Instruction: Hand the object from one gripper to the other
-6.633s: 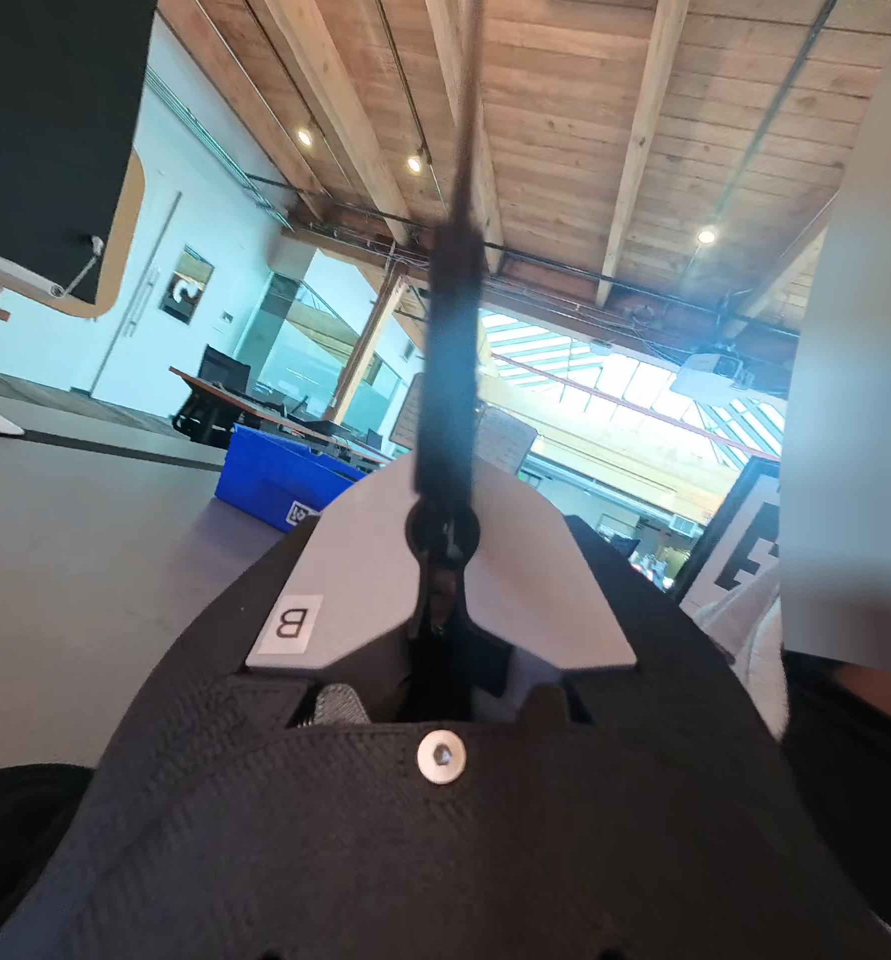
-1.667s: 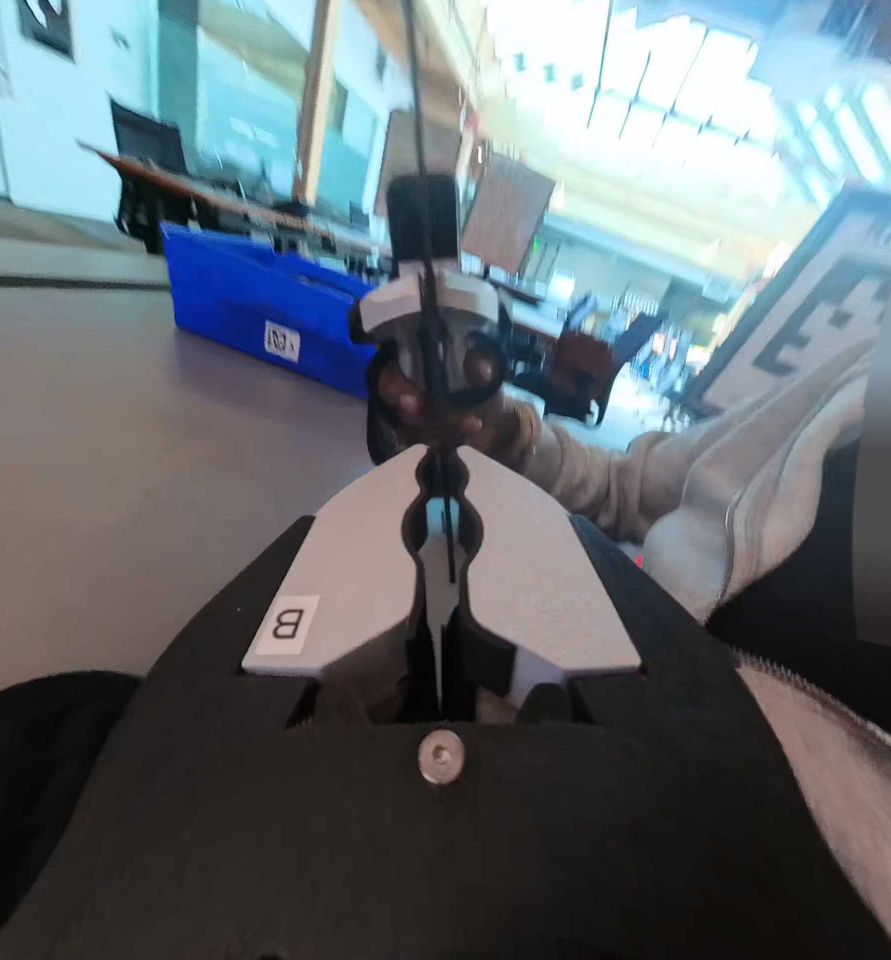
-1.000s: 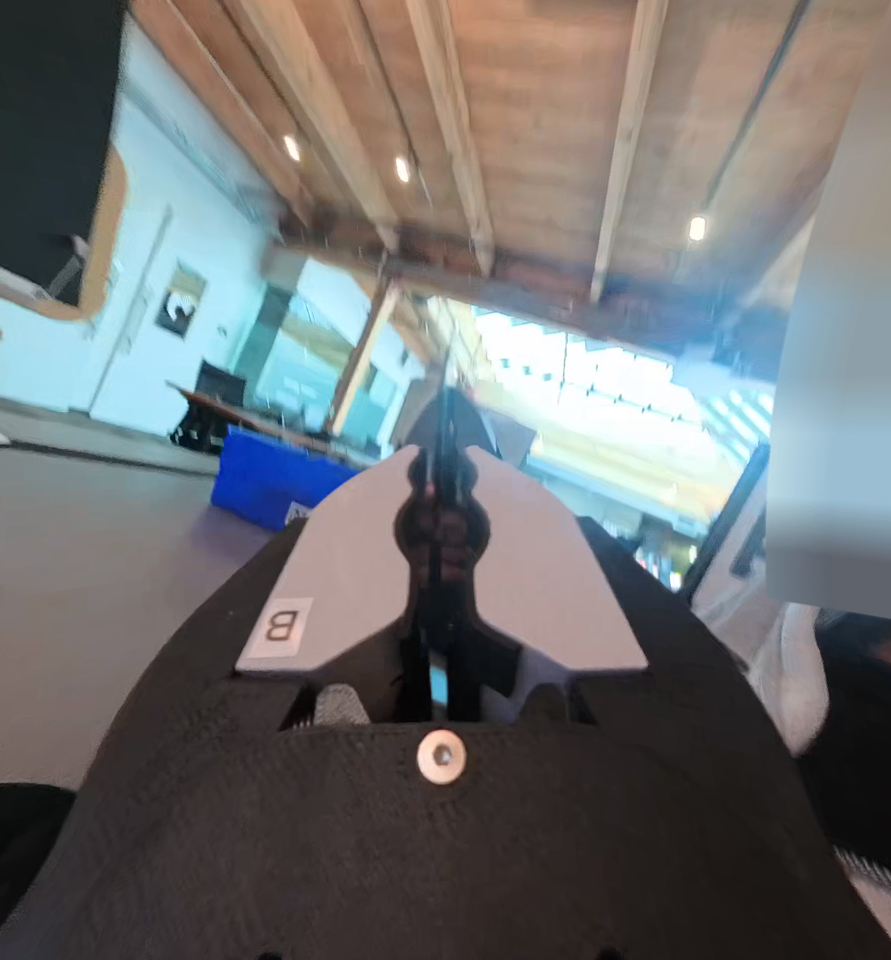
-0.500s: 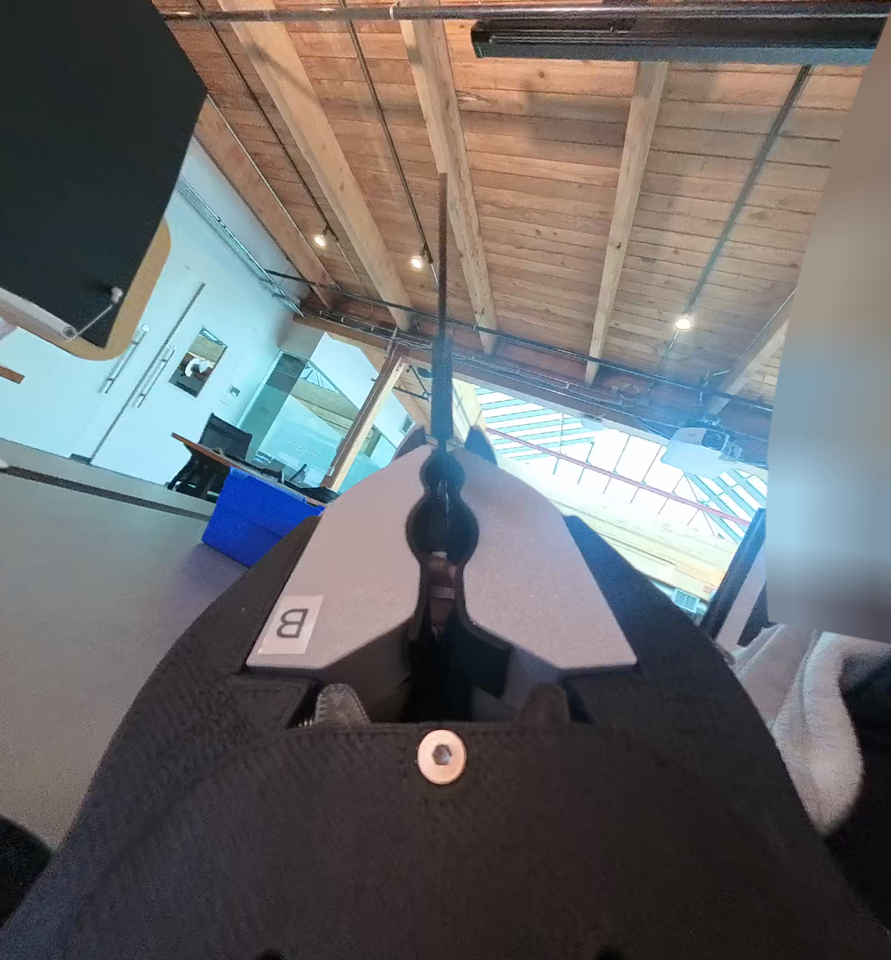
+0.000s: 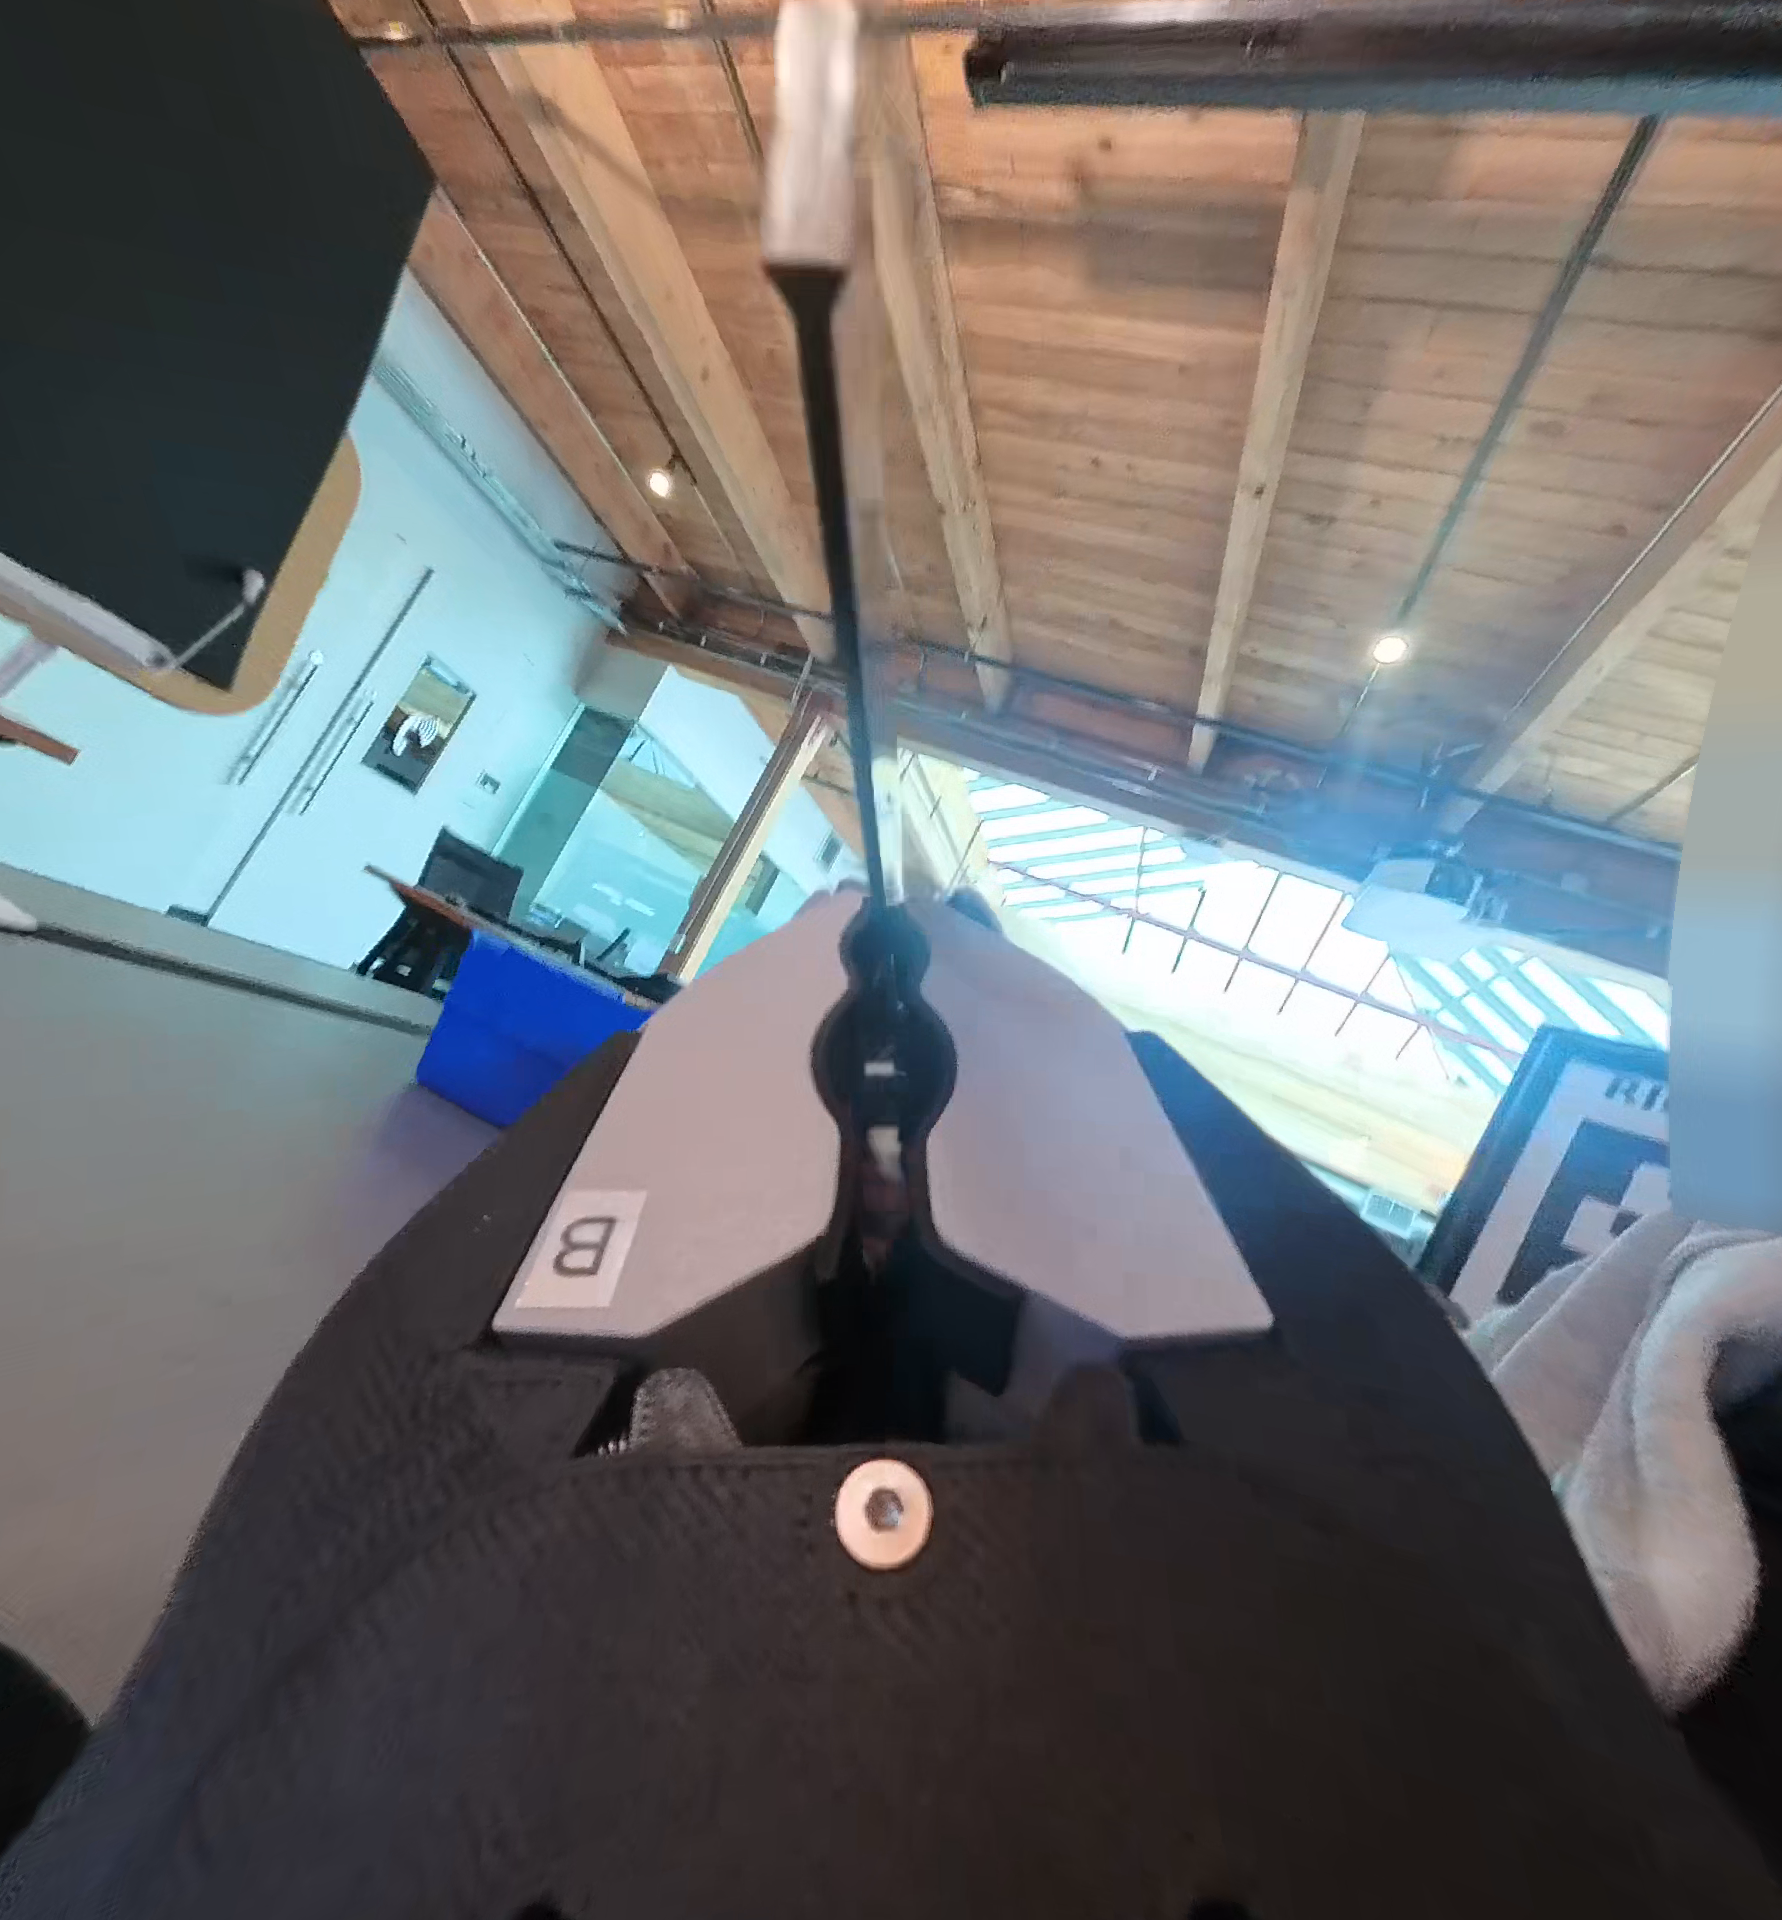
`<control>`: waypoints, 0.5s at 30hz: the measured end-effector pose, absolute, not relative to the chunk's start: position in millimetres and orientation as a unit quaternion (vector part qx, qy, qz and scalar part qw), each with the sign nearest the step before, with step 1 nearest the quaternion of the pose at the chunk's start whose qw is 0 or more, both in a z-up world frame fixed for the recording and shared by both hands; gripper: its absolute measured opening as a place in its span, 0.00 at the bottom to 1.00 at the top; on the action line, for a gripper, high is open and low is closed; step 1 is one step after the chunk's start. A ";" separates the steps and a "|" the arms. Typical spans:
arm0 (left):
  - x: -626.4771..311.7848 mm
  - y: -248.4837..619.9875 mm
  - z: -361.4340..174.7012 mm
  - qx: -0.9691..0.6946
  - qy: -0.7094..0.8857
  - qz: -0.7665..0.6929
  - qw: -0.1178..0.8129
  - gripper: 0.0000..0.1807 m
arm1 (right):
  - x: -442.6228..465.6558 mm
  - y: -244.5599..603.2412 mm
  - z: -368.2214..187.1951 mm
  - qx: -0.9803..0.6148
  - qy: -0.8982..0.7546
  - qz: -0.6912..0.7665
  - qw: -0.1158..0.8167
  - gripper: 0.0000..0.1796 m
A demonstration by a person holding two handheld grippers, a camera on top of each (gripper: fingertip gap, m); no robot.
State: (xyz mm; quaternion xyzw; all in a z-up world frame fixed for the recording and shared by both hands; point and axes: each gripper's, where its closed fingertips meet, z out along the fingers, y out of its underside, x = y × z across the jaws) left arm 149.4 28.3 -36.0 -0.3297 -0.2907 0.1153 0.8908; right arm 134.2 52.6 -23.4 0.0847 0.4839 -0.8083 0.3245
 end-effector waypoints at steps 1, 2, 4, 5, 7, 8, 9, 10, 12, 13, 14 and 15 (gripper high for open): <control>152.7 19.4 -31.0 -0.323 -0.285 0.115 0.895 0.01 | 135.2 51.0 -24.7 0.079 0.501 -0.800 0.321 0.22; 155.0 13.4 -29.1 -0.332 -0.284 0.120 0.892 0.00 | 134.7 49.5 -25.6 0.077 0.514 -0.795 0.312 0.26; 158.7 9.4 -31.0 -0.387 -0.279 0.125 0.870 0.01 | 134.9 49.5 -24.7 0.068 0.531 -0.790 0.297 0.28; 161.6 10.4 -33.2 -0.421 -0.275 0.116 0.857 0.00 | 134.9 50.2 -24.7 0.061 0.541 -0.787 0.290 0.29; 169.1 14.2 -39.7 -0.484 -0.266 0.097 0.828 0.01 | 136.6 51.3 -25.6 0.044 0.560 -0.778 0.281 0.28; 171.4 15.7 -43.5 -0.510 -0.265 0.099 0.812 0.00 | 138.4 51.4 -26.8 0.036 0.571 -0.771 0.281 0.26; 172.6 16.4 -46.5 -0.530 -0.265 0.105 0.799 0.01 | 142.1 51.8 -28.4 0.024 0.581 -0.762 0.286 0.18; 173.1 16.3 -47.1 -0.538 -0.265 0.114 0.792 0.01 | 148.7 53.0 -30.8 0.005 0.592 -0.749 0.297 0.02; 173.5 14.2 -39.1 -0.516 -0.262 0.124 0.806 0.01 | 153.3 52.8 -35.4 -0.007 0.608 -0.735 0.299 0.01; 171.3 13.1 -34.5 -0.495 -0.264 0.130 0.818 0.01 | 152.6 52.8 -34.7 -0.005 0.604 -0.741 0.295 0.01; 168.4 14.2 -32.1 -0.475 -0.267 0.132 0.828 0.03 | 150.7 52.9 -32.0 0.004 0.589 -0.752 0.295 0.01; 164.0 18.7 -33.5 -0.463 -0.275 0.127 0.833 0.08 | 148.6 53.4 -28.8 0.017 0.567 -0.764 0.307 0.01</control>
